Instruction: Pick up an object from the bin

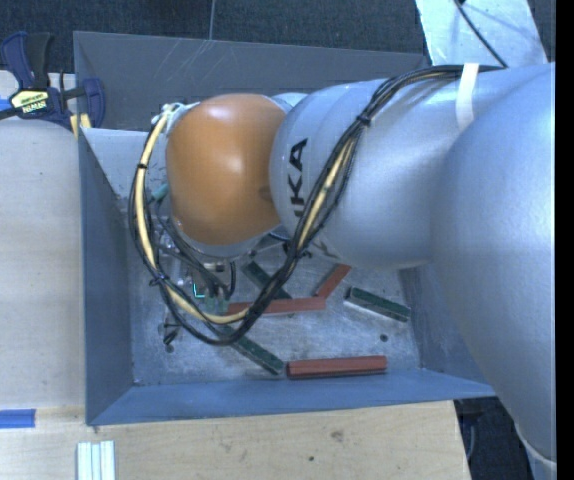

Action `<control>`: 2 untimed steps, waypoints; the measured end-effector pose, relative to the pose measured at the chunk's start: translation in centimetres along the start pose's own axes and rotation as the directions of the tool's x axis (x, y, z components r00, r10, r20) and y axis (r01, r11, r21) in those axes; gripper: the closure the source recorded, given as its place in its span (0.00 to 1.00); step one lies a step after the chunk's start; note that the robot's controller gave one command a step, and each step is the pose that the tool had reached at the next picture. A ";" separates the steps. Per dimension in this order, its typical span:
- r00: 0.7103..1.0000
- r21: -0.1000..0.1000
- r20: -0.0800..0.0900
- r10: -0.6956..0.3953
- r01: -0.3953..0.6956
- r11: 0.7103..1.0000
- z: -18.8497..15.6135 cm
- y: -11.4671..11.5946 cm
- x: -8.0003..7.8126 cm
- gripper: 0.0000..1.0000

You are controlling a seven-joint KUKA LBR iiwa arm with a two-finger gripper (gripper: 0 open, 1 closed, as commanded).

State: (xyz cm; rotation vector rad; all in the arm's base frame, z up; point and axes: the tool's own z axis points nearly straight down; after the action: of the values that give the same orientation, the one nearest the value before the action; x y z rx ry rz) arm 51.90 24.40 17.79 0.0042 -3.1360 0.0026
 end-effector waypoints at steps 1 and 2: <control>1.000 0.003 0.001 -0.030 0.030 1.000 11.3 -11.0 -0.7 0.00; 0.879 0.006 0.015 -0.476 0.476 0.879 2.8 -15.7 -5.0 0.00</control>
Offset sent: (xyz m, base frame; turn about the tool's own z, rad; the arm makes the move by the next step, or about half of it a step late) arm 0.0071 -0.1039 -0.1079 -0.0363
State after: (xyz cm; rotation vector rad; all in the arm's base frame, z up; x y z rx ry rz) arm 56.96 8.69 14.96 0.7777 -3.0539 0.0041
